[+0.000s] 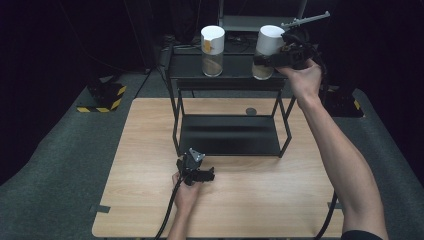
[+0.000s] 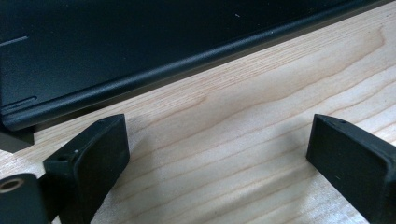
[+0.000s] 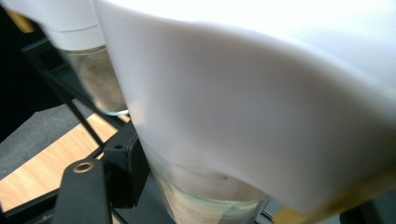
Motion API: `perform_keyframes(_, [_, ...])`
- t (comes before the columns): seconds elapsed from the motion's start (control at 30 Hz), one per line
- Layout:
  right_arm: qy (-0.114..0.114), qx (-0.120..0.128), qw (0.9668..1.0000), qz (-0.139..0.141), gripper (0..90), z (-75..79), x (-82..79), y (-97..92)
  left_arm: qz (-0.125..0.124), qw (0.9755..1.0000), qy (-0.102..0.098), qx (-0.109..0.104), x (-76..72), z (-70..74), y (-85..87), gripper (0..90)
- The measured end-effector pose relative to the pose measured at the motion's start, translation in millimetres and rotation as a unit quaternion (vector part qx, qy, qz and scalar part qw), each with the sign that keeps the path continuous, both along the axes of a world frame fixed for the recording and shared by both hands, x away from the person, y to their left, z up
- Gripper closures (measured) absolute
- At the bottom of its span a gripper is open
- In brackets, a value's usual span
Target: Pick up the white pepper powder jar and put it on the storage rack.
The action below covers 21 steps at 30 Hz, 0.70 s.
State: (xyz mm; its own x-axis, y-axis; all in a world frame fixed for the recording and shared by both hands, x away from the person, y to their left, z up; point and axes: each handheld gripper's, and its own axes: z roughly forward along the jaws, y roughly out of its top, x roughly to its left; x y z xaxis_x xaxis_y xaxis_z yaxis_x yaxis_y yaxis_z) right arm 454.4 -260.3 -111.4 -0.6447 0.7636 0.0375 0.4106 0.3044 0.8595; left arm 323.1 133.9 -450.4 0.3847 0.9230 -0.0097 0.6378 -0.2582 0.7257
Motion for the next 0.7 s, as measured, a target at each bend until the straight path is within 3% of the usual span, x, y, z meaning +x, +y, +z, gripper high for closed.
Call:
perform_keyframes(0.47, [0.008, -0.004, 0.9992, -0.038, 30.2, -8.9, 19.4, 21.1, -0.001, 1.0000, 0.001, 0.000, 0.3, 0.0, -0.2, 5.4])
perform_keyframes(0.7, [0.002, -0.017, 0.9990, -0.041, 30.2, -9.4, 18.3, 28.7, -0.001, 1.0000, 0.001, 0.000, 0.4, 0.2, -0.1, 5.4])
